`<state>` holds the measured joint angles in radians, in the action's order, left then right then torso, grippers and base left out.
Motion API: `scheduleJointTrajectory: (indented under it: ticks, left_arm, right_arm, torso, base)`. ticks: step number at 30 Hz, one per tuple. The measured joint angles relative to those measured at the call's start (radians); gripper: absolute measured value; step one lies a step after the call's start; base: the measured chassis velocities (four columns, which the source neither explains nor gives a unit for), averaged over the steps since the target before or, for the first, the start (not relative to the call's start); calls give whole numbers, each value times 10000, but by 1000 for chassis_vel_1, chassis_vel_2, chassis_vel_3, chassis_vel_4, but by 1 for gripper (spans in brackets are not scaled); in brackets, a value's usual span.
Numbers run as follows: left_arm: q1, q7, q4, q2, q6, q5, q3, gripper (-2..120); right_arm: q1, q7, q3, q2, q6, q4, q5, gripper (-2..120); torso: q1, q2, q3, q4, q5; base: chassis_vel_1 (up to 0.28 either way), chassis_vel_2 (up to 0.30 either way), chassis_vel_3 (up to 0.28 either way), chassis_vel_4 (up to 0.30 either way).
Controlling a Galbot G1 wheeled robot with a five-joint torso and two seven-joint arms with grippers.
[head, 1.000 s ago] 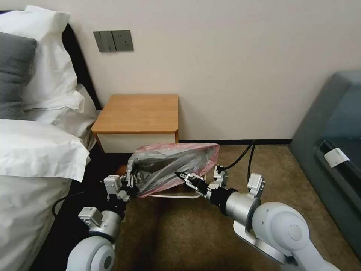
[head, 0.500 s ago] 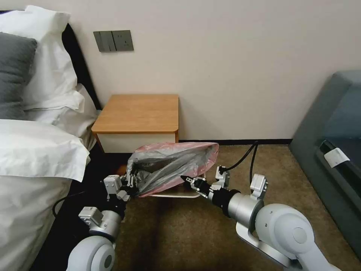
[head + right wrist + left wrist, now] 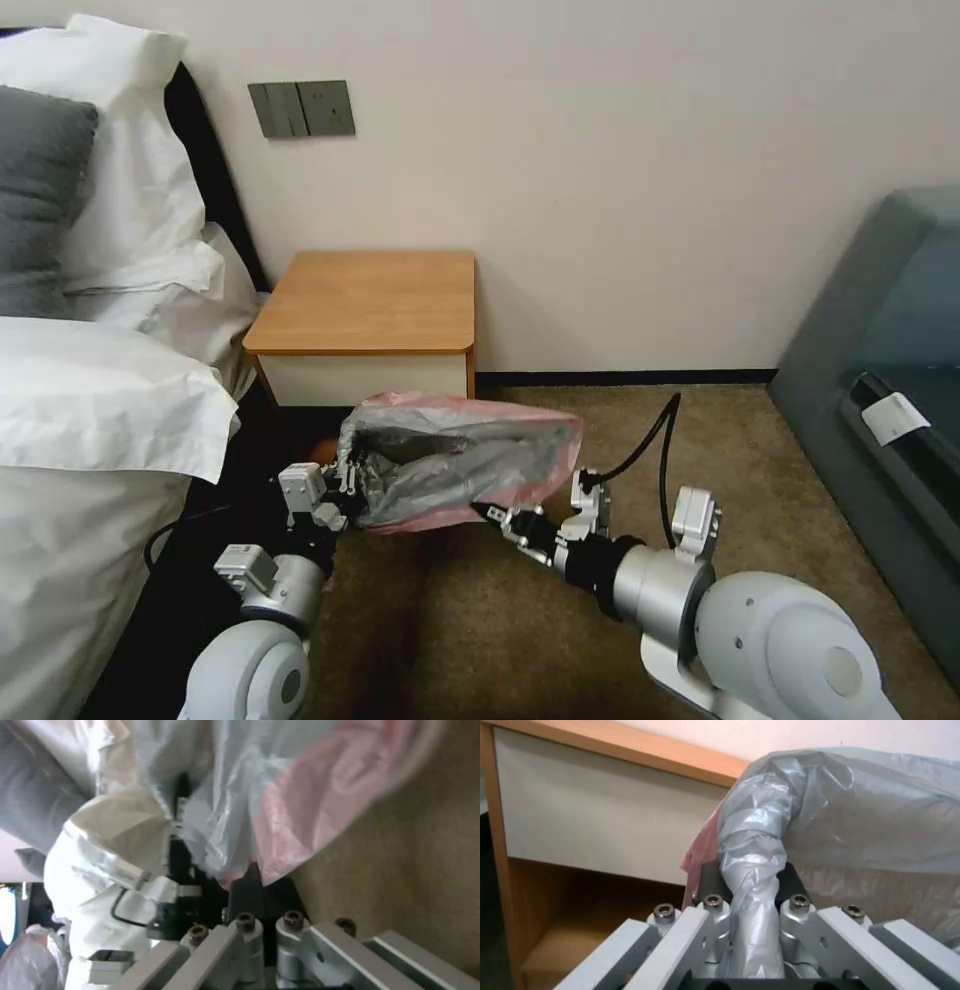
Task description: Pick up the garbage bag from the table and place it over the trash can.
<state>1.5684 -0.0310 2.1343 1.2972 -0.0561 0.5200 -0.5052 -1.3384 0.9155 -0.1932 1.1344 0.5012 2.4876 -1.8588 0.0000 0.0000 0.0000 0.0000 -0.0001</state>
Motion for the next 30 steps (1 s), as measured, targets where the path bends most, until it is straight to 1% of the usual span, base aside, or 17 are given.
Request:
scheduleJointTrajectory:
  ticks: [7,12,22,30]
  left_arm:
    - [-122,-42,-15,12,-10,110,-4,7]
    - [-167,-81,45,16,-124,379,16,7]
    - [-105,-147,340,-42,-387,850,-84,7]
    - [13,-132,431,-82,-497,898,-181,7]
  right_arm:
    - [-138,196,-176,82,230,-253,-238,0]
    - [-50,323,-240,175,521,-788,-259,0]
    - [85,142,-296,371,609,-1515,181,0]
    - [105,29,-537,450,610,-1786,619,0]
  torso:
    - [0,0,0,0,0]
    - [0,0,0,0,0]
    - [0,0,0,0,0]
    - [0,0,0,0,0]
  base:
    - [0,0,0,0]
    - [0,0,0,0]
    - [0,0,0,0]
    - [0,0,0,0]
